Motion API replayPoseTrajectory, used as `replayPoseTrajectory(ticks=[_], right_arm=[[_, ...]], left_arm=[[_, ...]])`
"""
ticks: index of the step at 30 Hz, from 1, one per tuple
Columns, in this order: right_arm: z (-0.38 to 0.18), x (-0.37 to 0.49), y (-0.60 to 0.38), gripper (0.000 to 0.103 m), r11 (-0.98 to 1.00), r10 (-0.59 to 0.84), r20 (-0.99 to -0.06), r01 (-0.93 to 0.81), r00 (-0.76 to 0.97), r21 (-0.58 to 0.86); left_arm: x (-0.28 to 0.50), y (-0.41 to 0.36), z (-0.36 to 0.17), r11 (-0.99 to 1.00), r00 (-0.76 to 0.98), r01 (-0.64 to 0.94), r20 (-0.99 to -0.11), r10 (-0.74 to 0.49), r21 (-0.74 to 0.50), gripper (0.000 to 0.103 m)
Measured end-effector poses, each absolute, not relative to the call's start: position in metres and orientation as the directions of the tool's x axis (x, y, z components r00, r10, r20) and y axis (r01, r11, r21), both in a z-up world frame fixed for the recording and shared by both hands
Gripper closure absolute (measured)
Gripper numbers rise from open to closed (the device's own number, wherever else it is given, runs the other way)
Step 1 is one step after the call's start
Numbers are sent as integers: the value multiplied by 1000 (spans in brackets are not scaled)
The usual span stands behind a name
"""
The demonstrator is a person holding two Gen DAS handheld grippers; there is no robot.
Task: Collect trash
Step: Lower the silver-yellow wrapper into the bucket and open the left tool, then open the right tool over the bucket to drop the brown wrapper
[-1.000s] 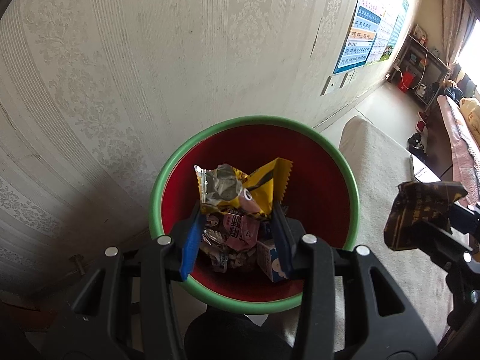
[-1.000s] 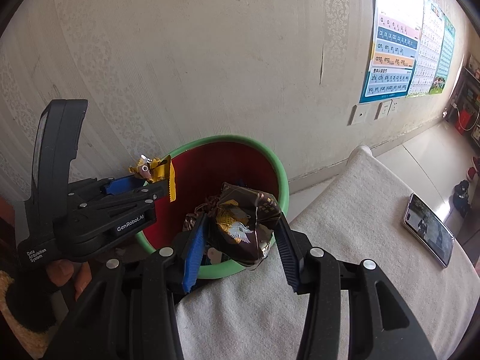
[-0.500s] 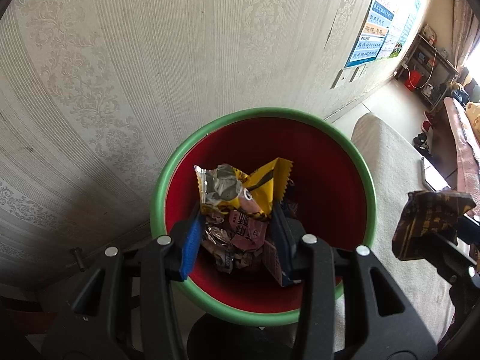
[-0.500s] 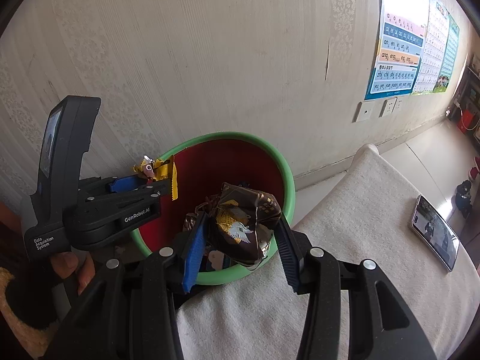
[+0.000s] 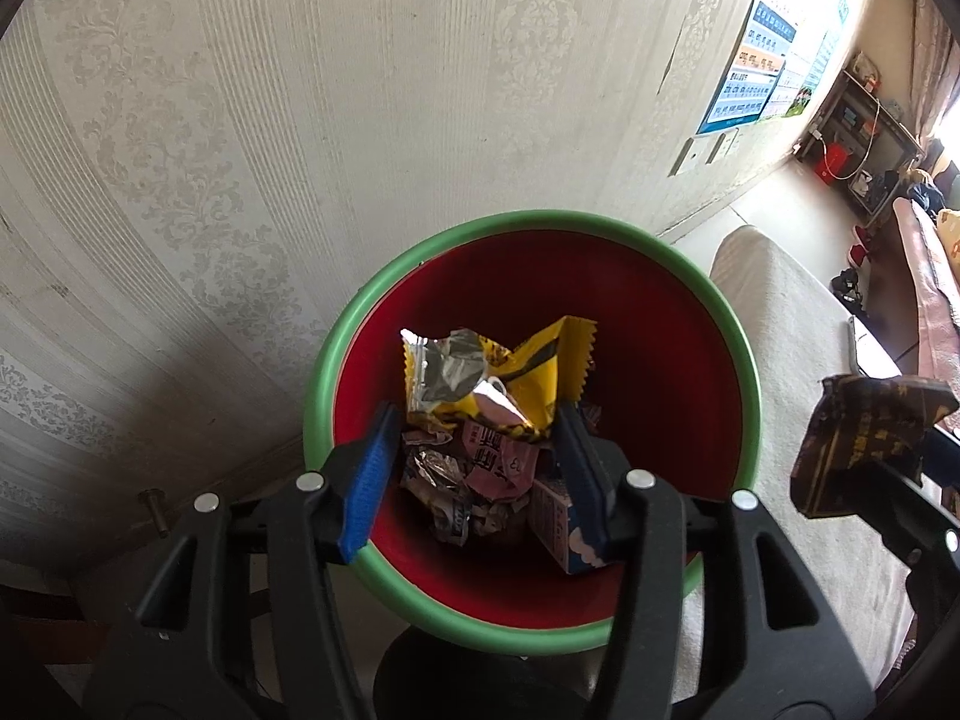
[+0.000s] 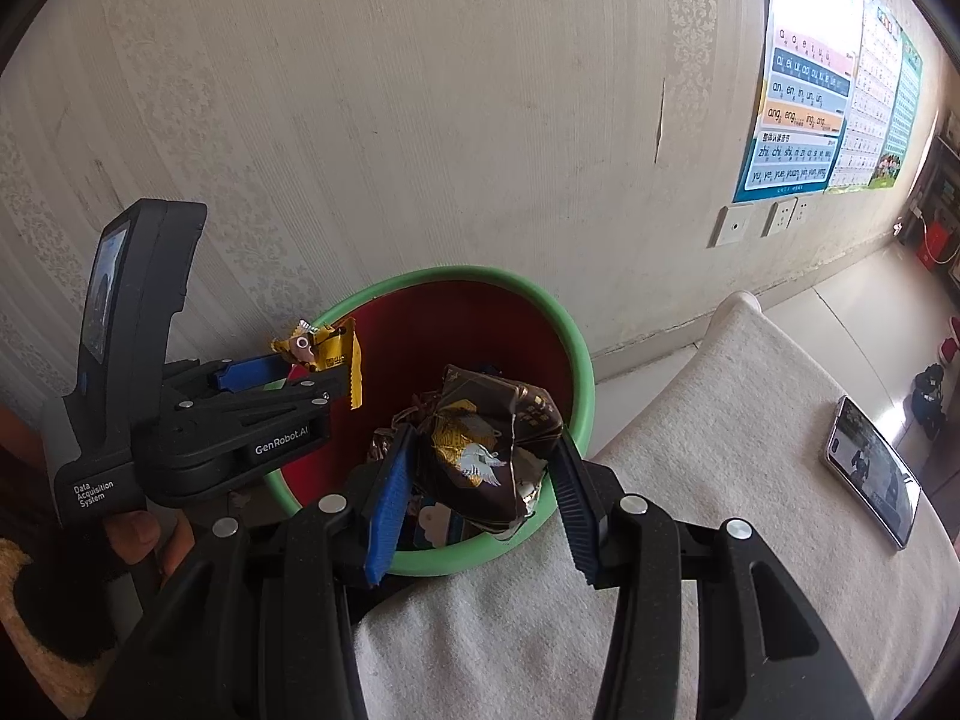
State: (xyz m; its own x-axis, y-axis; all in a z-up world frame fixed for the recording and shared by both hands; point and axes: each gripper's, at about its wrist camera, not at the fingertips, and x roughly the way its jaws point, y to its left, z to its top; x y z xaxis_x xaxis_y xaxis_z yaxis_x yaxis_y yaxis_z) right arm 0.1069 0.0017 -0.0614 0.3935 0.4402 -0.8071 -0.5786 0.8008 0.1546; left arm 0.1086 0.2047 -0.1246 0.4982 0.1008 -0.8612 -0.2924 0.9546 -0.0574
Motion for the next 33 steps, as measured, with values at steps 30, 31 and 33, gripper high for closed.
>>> replayPoseTrajectory(ticks=[30,31,33], right_arm=[[-61,111,8,59,797,424,-816,-590,394,129],[-60,112,8,59,798,425,-814,-589,395,131],[-56,115,9,59,800,437,-805,-583,402,143]], left_arm=[[107,209,-128,951,490,-301,-867,90,-71,9],[107,208,-128,952,492,-298,-866,86,-74,9],[107,207,-127,954,494,-290,-865,86,-71,9]])
